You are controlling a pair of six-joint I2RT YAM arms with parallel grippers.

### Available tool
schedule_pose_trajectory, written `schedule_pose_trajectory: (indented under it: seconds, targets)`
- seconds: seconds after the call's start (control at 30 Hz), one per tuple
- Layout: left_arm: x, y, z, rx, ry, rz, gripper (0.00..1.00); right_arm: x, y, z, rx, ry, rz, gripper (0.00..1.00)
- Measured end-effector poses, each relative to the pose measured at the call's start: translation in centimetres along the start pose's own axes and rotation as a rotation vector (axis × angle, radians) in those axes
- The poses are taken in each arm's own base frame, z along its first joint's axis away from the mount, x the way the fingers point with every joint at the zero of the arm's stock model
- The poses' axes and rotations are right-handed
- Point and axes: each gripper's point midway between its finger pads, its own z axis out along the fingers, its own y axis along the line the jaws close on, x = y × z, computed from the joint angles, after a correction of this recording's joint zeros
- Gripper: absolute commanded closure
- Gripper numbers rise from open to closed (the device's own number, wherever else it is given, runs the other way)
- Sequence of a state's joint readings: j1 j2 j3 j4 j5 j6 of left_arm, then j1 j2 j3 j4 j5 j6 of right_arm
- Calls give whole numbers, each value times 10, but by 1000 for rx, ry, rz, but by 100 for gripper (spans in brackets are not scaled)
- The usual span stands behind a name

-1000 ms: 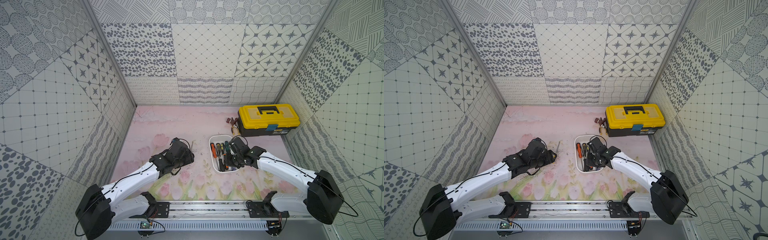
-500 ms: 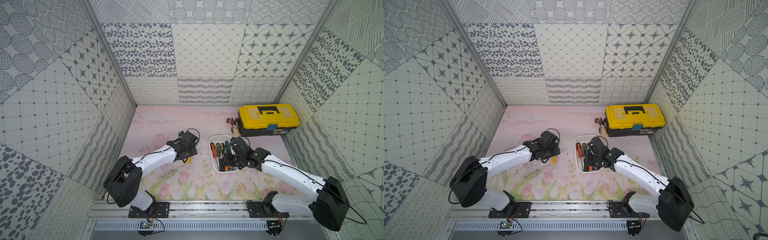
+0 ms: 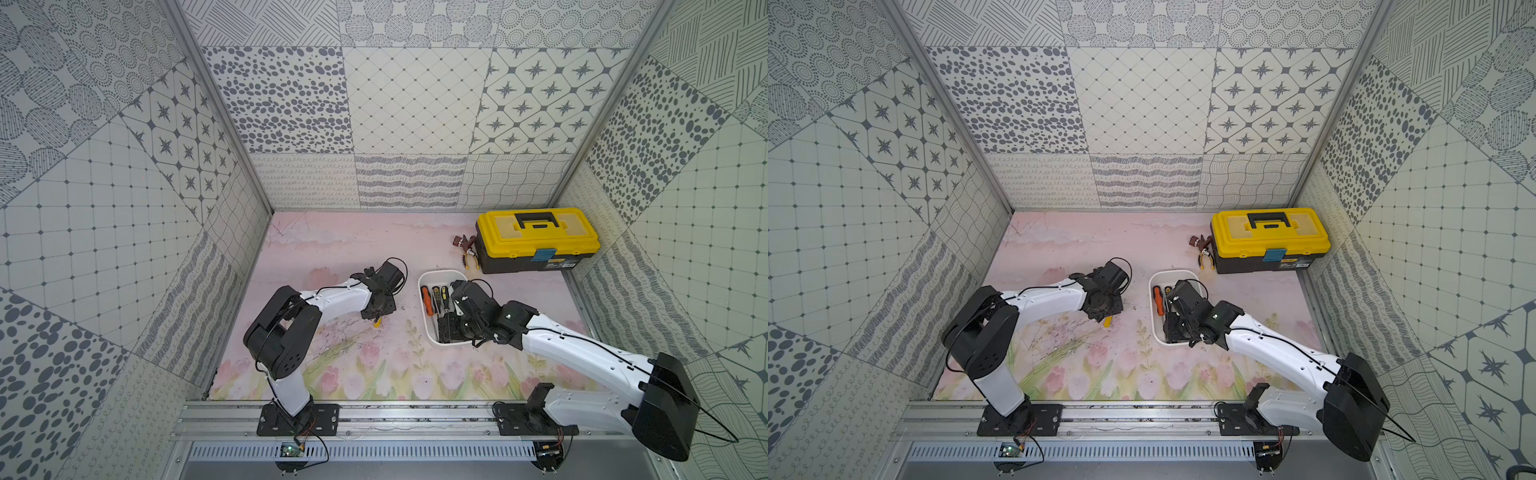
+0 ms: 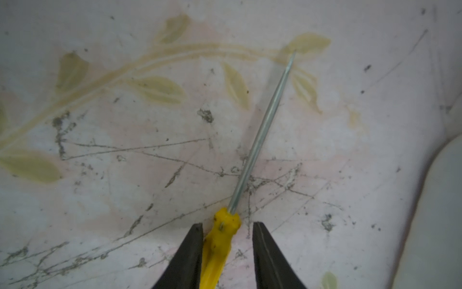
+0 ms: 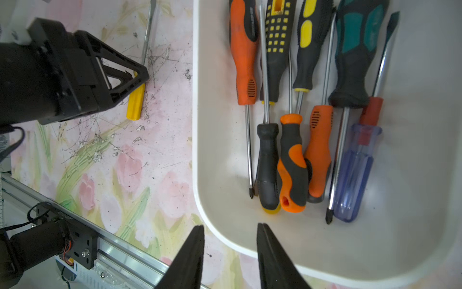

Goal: Put the screwdriver on the desktop into the storage box
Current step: Pick up the screwdriver from the center of the board.

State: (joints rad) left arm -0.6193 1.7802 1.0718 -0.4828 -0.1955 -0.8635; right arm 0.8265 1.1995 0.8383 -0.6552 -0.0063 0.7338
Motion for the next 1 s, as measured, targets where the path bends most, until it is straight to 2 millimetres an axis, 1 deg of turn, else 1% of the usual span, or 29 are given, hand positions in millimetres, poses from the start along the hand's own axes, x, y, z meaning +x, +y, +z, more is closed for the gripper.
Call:
schedule_pose_trajectory:
  seconds: [0.03,0.17,0.27,0.37,0.47,0.57,0.63,0.7,0.8,0.9,1.0]
  targets:
    - [1,3,3,-15,5,5,66,-1,1,0,-2,-2,0,63]
    - [-2,6,7,-48,-11,17,86,-1,3,0,-6,-2,1,66]
    - [-4,7,6,-53,-20,21,100,0,2,2,-3,5,6,68]
    - [-4,7,3,-43,-28,22,100,1,3,2,-6,8,9,70]
    - [1,13,-6,-26,-32,18,100,1,6,1,-22,9,10,71]
    - [8,13,-26,62,-45,-1,100,-4,20,-4,-96,-8,12,68]
    - [14,8,-45,175,-63,-28,100,-8,33,-12,-180,-37,15,62]
    - [20,1,-65,308,-79,-59,100,-11,49,-23,-290,-68,17,51]
    - [26,-12,-98,511,-102,-96,100,-12,70,-37,-443,-103,21,38]
    - [28,-28,-133,713,-127,-118,100,-12,87,-47,-570,-113,24,32]
    - [33,-44,-167,903,-134,-123,100,-14,103,-57,-671,-122,18,31]
